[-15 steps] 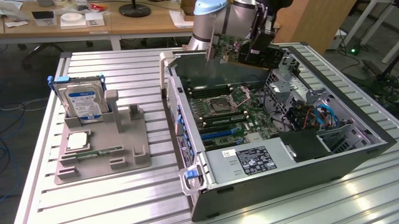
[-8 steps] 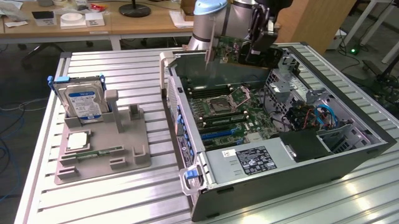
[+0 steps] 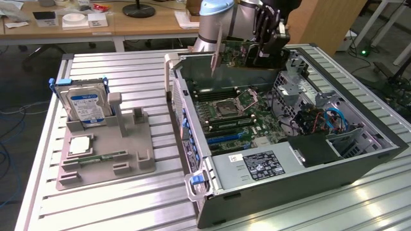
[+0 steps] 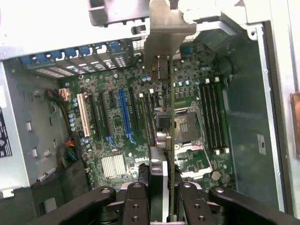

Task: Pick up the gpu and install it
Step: 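Insert the gpu into the slot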

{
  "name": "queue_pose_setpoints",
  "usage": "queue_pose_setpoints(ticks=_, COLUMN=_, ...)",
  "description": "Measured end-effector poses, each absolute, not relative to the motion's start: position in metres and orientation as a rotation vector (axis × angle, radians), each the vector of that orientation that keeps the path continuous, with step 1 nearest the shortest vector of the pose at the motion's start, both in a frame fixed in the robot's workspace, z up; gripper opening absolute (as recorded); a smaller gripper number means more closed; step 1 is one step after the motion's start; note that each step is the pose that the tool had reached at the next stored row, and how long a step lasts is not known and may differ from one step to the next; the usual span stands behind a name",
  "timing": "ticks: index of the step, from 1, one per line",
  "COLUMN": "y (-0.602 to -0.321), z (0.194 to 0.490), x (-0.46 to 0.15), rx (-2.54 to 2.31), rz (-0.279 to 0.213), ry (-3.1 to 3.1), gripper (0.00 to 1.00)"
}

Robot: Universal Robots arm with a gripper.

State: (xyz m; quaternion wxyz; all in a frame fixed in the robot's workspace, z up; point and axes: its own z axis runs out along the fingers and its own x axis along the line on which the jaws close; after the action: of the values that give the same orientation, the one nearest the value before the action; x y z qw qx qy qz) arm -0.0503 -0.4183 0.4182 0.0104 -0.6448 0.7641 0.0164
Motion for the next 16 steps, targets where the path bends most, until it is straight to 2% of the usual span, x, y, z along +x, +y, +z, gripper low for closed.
queue_pose_setpoints(ticks=16, y=-0.4184, z=0.4169, x=-0.0502, rx=-2.178, rz=0.050, ry=2.234, gripper=0.28)
